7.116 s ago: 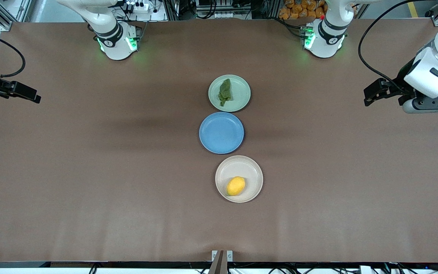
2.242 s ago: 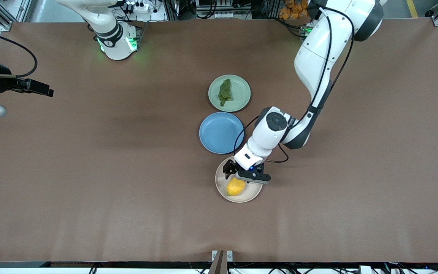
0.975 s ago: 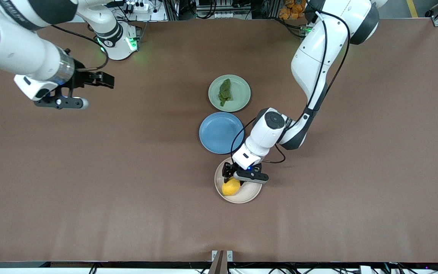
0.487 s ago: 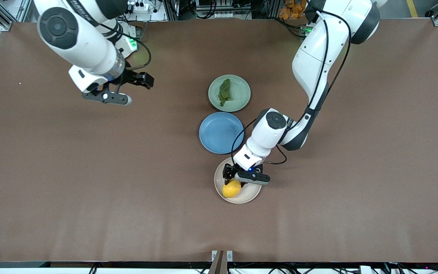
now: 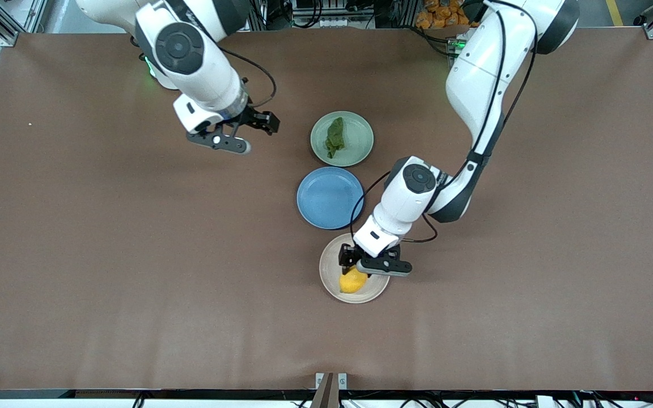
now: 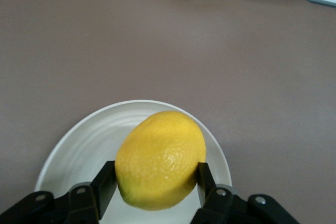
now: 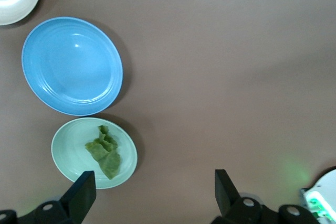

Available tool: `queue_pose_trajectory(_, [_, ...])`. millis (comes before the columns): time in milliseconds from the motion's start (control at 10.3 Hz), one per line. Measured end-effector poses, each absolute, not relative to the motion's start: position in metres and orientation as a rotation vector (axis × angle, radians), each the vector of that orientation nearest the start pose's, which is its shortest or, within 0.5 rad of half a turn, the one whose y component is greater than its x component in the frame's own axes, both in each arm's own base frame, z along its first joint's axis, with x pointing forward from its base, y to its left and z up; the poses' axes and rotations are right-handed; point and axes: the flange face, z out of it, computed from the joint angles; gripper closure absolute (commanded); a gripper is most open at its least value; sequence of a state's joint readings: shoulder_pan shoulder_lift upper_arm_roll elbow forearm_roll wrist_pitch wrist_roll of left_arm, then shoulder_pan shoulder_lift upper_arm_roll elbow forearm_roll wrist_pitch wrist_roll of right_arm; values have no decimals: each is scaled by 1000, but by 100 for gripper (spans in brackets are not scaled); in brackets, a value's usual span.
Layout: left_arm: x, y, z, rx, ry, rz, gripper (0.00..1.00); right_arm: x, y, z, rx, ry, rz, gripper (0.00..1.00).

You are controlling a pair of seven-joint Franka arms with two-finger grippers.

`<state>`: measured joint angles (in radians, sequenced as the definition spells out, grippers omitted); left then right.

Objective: Pick lemon and lettuce from plates
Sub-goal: 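Lift the lemon with the left gripper while the right gripper grasps lettuce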

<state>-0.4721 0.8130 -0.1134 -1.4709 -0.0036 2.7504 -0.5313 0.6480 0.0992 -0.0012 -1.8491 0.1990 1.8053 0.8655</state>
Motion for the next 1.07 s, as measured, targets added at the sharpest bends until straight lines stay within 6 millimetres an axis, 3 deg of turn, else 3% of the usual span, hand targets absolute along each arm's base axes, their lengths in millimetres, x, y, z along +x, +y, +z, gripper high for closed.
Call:
queue_pose_trajectory(487, [646, -362, 307, -3320, -57, -325, 91, 413, 447, 381, -3044, 561, 319, 0])
queue_pose_trajectory(682, [647, -342, 319, -3284, -56, -222, 92, 400, 468, 353, -3051, 588, 314, 0])
queue_pose_trajectory(877, [653, -300, 339, -3243, -92, -119, 93, 383, 492, 327, -3044, 625, 292, 0])
queue_pose_trajectory(1072, [662, -244, 347, -3211, -106, -44, 93, 368, 508, 303, -3053, 639, 288, 0])
